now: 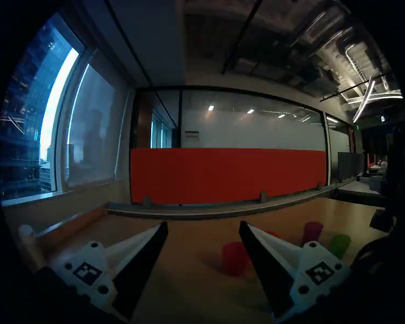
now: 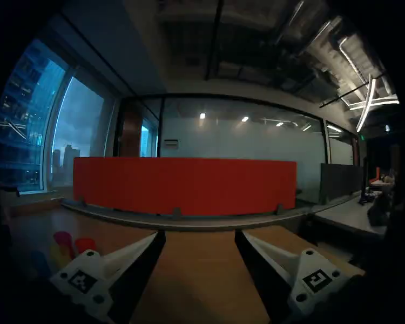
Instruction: Pour water
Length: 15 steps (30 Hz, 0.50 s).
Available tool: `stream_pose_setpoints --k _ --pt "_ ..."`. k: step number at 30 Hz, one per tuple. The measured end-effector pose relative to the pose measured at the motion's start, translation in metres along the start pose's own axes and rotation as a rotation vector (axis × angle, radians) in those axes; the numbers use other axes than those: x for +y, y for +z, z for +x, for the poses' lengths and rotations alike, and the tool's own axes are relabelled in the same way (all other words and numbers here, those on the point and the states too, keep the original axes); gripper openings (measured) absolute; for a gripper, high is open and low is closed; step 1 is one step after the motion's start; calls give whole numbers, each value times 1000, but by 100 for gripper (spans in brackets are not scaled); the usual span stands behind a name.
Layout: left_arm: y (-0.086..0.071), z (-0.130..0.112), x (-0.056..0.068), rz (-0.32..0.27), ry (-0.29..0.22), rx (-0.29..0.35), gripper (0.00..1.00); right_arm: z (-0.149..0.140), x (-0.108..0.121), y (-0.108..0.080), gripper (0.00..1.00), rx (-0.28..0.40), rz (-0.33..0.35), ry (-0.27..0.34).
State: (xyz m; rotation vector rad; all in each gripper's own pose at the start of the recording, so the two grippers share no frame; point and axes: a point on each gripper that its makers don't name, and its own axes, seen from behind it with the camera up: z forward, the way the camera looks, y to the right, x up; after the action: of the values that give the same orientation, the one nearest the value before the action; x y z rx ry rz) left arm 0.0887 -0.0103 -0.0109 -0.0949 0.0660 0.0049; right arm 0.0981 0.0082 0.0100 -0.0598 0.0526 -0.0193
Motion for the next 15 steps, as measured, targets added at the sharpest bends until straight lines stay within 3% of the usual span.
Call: stream_pose_setpoints --k 9,15 --pt "-1 1 -11 43 1 18 98 0 10 -3 99 -2 -31 33" --pt "-4 -1 -27 99 27 23 98 5 18 -10 99 3 -56 34"
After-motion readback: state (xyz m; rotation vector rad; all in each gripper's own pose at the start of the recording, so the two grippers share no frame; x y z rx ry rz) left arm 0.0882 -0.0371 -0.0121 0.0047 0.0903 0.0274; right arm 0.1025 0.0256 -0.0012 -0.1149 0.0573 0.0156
